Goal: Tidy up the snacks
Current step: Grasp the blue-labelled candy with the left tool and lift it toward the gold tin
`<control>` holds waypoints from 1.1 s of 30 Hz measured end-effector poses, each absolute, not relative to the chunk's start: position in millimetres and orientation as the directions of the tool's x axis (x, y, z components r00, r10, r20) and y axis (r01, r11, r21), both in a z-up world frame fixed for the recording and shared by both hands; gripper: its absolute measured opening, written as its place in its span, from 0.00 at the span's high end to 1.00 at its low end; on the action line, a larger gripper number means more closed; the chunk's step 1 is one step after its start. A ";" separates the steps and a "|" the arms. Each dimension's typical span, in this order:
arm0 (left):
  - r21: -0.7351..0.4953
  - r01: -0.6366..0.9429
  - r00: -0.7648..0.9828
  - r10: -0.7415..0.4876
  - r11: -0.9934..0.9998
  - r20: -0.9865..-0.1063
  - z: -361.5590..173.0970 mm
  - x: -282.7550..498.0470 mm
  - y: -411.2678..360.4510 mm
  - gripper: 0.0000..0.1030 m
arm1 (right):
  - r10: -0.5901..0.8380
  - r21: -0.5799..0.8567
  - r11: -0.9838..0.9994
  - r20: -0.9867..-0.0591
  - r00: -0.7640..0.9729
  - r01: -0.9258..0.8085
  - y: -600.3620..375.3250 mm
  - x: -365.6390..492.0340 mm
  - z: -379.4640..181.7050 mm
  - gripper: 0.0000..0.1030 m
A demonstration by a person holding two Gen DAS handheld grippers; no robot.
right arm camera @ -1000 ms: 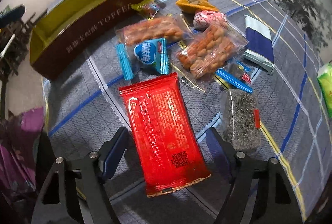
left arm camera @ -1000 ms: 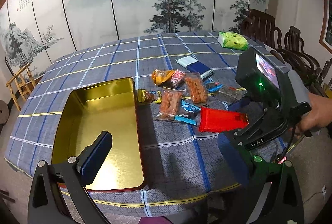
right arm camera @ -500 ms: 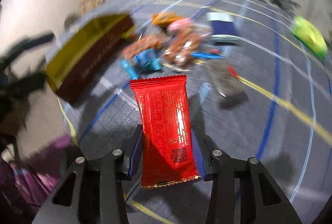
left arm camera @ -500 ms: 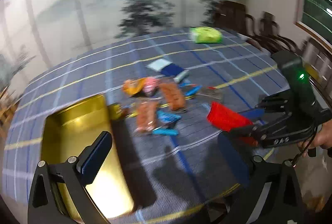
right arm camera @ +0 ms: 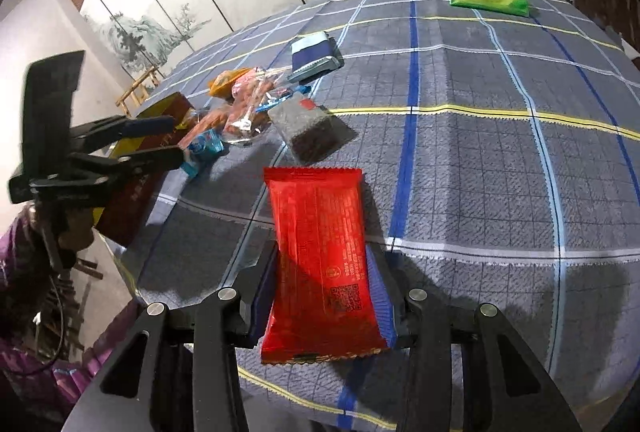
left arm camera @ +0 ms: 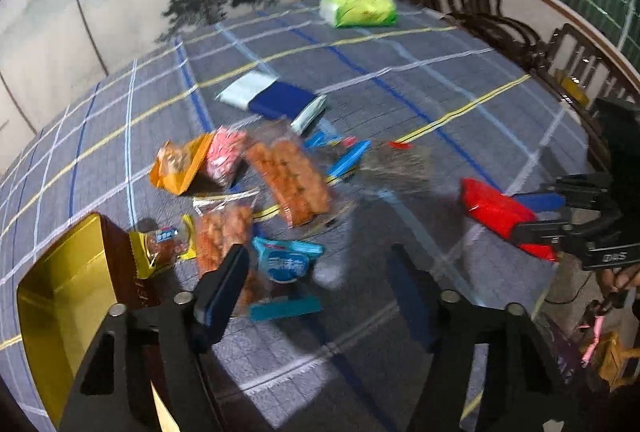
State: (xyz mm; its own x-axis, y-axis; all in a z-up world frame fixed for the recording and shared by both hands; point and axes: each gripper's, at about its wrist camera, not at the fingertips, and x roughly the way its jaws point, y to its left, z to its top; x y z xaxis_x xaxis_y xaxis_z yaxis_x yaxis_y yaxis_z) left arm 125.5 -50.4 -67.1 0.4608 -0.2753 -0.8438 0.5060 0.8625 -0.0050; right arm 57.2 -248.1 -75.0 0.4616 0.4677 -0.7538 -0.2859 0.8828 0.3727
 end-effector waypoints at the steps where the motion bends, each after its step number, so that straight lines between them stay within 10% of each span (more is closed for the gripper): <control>1: -0.013 0.511 0.443 -0.276 0.860 -0.853 -70.3 127.8 -50.1 0.47 | 0.475 0.383 0.879 -0.747 0.465 -0.283 -250.1 58.9 -75.7 0.57; 18: 0.020 0.497 0.366 -0.189 0.867 -0.911 -94.7 141.9 -57.4 0.49 | 0.425 0.311 0.899 -0.787 0.446 -0.308 -237.7 68.6 -76.2 0.55; 22: 0.020 0.500 0.352 -0.182 0.866 -0.918 -99.4 142.7 -62.0 0.73 | 0.377 0.255 0.916 -0.810 0.450 -0.308 -230.1 75.0 -75.4 0.54; 33: -0.072 0.431 0.441 -0.279 0.900 -0.853 -53.1 109.8 -57.6 0.77 | 0.404 0.249 0.901 -0.780 0.477 -0.355 -231.0 62.7 -65.8 0.57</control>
